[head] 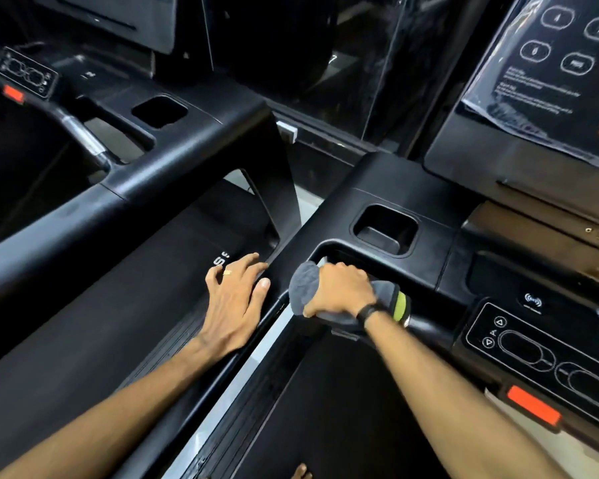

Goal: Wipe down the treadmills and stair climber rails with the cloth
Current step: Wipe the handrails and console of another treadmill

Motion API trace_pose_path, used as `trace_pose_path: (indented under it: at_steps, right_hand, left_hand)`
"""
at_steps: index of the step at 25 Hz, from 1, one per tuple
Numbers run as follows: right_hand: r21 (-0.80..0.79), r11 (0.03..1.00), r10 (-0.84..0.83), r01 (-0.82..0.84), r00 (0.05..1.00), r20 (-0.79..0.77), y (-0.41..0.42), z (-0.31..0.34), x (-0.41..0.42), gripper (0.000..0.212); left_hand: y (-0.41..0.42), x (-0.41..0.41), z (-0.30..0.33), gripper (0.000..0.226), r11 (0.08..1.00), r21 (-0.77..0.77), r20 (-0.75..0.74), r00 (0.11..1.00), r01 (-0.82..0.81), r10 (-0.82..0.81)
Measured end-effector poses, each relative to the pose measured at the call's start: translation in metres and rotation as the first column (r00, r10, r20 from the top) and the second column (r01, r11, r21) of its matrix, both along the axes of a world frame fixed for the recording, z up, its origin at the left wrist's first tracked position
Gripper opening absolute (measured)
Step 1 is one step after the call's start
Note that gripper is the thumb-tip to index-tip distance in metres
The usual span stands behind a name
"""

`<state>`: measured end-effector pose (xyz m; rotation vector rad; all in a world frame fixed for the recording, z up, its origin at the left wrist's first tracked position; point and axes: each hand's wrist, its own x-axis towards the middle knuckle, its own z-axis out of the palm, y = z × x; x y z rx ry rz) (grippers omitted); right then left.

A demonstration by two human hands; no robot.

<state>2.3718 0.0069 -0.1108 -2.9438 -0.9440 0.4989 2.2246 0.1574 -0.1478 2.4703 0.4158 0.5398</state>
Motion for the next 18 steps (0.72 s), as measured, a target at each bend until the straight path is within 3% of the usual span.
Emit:
trace_pose_path:
  at_steps: [1, 2, 3, 5, 6, 8, 10, 12, 15, 16, 18]
  right_hand:
    - [0.005, 0.998, 0.057, -0.061, 0.957, 0.284, -0.004, -0.014, -0.015, 0.044]
    - [-0.042, 0.994, 0.107, -0.099, 0.887, 0.449, -0.008, -0.024, -0.028, 0.041]
    - [-0.052, 0.993, 0.121, -0.109, 0.850, 0.513, -0.010, -0.028, -0.032, 0.043]
    - [-0.041, 0.989, 0.146, -0.140, 0.938, 0.314, -0.004, -0.018, -0.011, 0.047]
    - [0.007, 0.992, 0.123, -0.124, 0.987, 0.102, -0.003, -0.010, 0.004, 0.049]
    - [0.011, 0.998, 0.058, -0.058, 0.944, -0.325, 0.002, 0.003, 0.025, 0.059]
    - [-0.017, 0.998, 0.045, -0.060, 0.887, -0.459, 0.004, 0.004, 0.032, 0.061]
    - [-0.026, 0.998, 0.033, -0.049, 0.899, -0.438, 0.004, 0.003, 0.031, 0.059]
    - [0.000, 1.000, 0.008, -0.008, 0.981, -0.195, 0.000, -0.001, 0.015, 0.053]
    - [0.020, 0.999, 0.026, -0.026, 1.000, -0.017, -0.002, -0.006, 0.004, 0.048]
    - [-0.014, 0.996, 0.091, -0.093, 0.928, 0.361, -0.009, -0.019, -0.022, 0.040]
  left_hand:
    - [-0.002, 0.009, 0.003, 0.049, 1.000, -0.025, 0.015, 1.000, -0.013, 0.013]
    - [-0.004, 0.018, 0.006, 0.049, 0.999, -0.048, 0.018, 1.000, -0.024, 0.025]
    - [-0.009, 0.028, 0.006, 0.048, 0.998, -0.055, 0.008, 1.000, -0.028, 0.029]
    - [-0.019, 0.042, 0.001, 0.047, 1.000, -0.016, -0.038, 0.999, -0.008, 0.007]
    - [-0.021, 0.046, -0.003, 0.048, 1.000, 0.003, -0.060, 0.998, 0.009, -0.009]
    - [-0.017, 0.048, -0.010, 0.050, 1.000, 0.018, -0.068, 0.998, -0.006, 0.007]
    - [-0.017, 0.049, -0.010, 0.053, 0.999, 0.053, -0.066, 0.998, -0.011, 0.015]
    - [-0.018, 0.050, -0.007, 0.054, 0.998, 0.064, -0.081, 0.997, 0.006, -0.001]
    - [-0.018, 0.054, -0.005, 0.054, 0.996, 0.074, -0.095, 0.995, 0.043, -0.036]
    - [-0.017, 0.054, -0.005, 0.054, 0.995, 0.085, -0.103, 0.994, 0.050, -0.041]
    - [-0.012, 0.053, -0.006, 0.055, 0.992, 0.113, -0.135, 0.990, 0.059, -0.044]
